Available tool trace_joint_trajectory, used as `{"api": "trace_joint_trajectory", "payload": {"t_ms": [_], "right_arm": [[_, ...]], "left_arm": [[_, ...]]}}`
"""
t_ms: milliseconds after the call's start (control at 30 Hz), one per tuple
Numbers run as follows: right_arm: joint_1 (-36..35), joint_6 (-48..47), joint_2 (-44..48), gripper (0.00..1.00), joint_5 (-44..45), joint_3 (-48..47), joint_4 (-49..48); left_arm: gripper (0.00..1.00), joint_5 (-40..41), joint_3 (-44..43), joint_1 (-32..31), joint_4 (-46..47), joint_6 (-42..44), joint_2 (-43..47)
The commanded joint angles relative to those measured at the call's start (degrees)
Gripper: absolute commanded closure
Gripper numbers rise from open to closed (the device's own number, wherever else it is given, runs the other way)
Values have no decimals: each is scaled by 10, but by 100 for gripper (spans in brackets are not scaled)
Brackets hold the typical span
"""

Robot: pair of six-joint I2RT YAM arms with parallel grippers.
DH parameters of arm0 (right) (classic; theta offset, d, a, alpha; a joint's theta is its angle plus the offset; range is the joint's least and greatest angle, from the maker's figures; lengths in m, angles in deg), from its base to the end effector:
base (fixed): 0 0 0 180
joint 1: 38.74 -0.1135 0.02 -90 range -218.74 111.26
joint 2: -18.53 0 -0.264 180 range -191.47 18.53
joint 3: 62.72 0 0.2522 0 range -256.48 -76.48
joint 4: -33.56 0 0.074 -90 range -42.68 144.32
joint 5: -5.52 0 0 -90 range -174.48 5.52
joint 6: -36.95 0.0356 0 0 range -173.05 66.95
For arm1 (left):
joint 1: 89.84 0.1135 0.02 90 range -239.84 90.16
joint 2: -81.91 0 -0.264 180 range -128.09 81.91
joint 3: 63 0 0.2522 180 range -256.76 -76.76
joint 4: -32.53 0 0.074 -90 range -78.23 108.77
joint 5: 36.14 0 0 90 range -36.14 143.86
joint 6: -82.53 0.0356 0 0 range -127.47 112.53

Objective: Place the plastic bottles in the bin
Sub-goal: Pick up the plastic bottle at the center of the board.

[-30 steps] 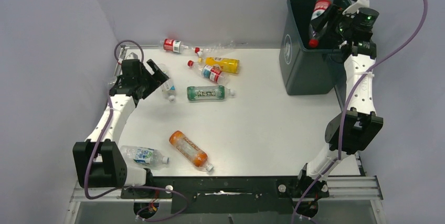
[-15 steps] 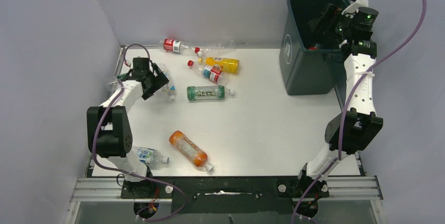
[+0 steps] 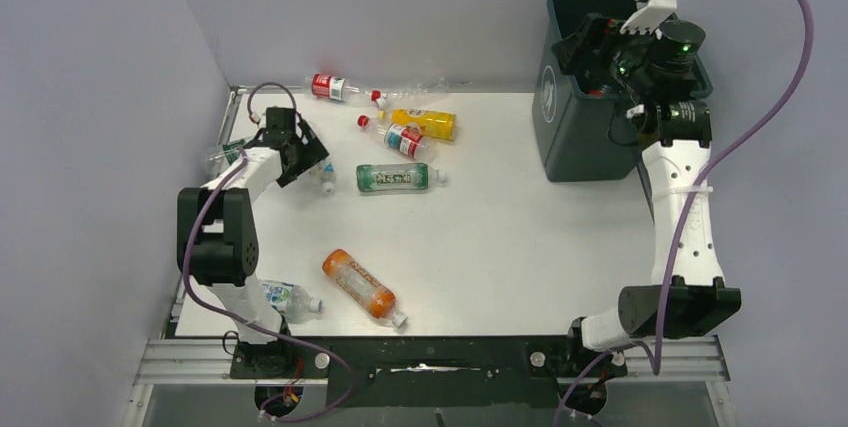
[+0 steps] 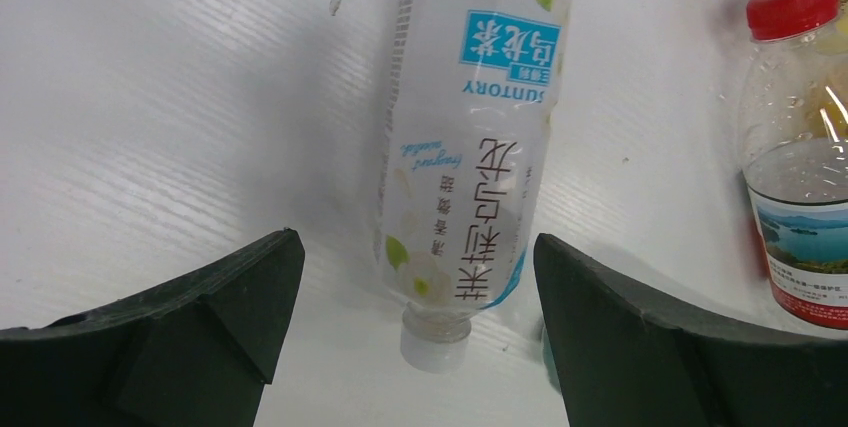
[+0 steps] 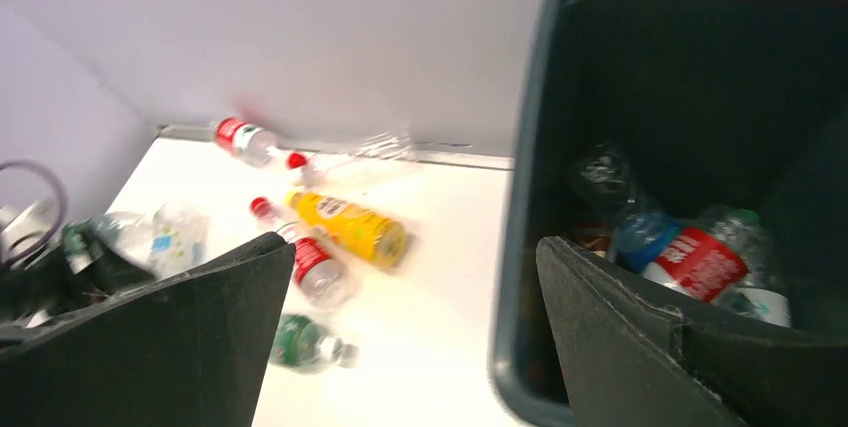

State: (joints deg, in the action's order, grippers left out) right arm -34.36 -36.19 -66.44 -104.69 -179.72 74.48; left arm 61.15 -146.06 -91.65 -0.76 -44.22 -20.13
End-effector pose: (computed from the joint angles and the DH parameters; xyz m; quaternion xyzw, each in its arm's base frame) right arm 0.3168 -0.0119 0.4936 0.0257 0.7562 0.2021 0.6218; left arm 0.3804 -0.0075 0.2032 -0.3031 0.8946 -0.0498 0.3245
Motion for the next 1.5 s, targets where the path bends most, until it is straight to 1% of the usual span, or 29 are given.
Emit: {"api": "trace_joint_trajectory", "payload": {"t_ms": [0,200,300,400,500,567,700,900,1200,1333,1467], "right_arm": [[-48,-14,54,3,16,33,-7],[-127,-7,102,2,16,110,-19],[-173,-9,114,2,33,147,-19],[-216,-11,121,2,54,183,-24],[-240,-8,119,2,59,206,-30],[-249,-1,116,2,56,215,-31],[-261,10,118,2,53,240,-46],[-262,25,124,2,33,268,-71],[-264,53,126,2,-9,293,-106],[-264,70,113,2,-32,288,-122],[-263,92,105,2,-55,291,-150]], "left_arm": [[14,21,-51,-21,37,5,-22],[14,37,-74,-28,26,6,-65],[15,43,-81,-28,20,8,-81],[20,41,-84,-32,16,9,-86],[27,49,-80,-41,13,10,-77],[33,55,-75,-47,16,11,-66],[41,52,-73,-57,14,15,-57],[44,48,-81,-70,-1,19,-25],[44,-10,-80,-72,-25,27,63],[44,-52,-72,-72,-29,32,105],[44,-114,-73,-73,-35,36,136]]}}
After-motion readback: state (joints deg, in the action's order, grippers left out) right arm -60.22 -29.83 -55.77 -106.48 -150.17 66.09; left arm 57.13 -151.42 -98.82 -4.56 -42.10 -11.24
